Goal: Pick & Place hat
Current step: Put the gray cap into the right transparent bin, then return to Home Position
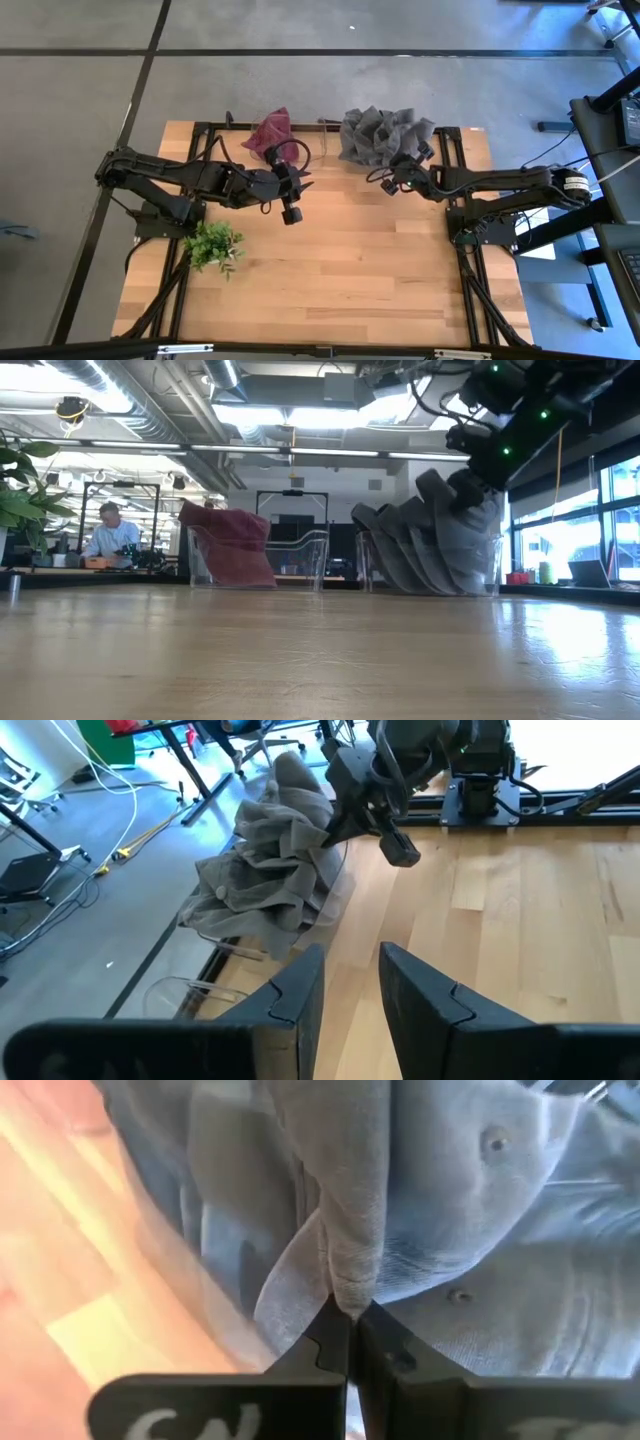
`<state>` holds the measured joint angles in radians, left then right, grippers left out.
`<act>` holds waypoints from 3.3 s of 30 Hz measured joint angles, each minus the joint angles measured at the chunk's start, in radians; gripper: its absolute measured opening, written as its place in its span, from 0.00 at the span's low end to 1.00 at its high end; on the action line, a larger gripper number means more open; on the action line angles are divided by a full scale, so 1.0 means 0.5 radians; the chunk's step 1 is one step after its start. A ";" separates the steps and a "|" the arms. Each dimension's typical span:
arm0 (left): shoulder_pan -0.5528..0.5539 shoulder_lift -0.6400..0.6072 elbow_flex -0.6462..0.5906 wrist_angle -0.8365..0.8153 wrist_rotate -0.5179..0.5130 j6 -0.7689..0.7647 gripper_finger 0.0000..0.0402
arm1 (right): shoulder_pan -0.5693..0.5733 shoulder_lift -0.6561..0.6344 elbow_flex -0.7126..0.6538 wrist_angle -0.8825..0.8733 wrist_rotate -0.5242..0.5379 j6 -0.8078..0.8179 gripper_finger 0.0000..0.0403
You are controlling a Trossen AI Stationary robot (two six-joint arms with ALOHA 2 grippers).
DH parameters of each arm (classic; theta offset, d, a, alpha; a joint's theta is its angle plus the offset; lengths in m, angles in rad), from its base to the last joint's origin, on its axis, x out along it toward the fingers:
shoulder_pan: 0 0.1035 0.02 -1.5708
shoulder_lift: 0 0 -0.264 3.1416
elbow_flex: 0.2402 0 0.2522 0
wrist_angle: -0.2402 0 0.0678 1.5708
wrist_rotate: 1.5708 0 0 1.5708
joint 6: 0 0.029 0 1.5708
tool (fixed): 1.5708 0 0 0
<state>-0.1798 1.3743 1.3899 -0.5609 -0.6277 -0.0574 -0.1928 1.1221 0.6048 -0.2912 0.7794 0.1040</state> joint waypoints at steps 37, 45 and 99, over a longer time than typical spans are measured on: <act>0.001 -0.161 -0.117 -0.075 -0.194 -0.129 0.24 | 0.130 -0.089 0.470 -0.495 -0.468 0.202 0.45; -0.071 -0.812 -0.680 0.373 -0.032 -0.211 0.24 | 0.620 -0.613 0.316 -0.391 -0.604 0.357 0.45; -0.168 -2.749 -2.705 1.452 0.444 -0.279 0.24 | 1.099 -2.241 -1.062 0.630 -0.866 0.267 0.45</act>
<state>-0.2638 -0.0002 0.0373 0.1653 -0.4057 -0.1970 0.3569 0.0017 0.0738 0.0238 0.3462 0.2376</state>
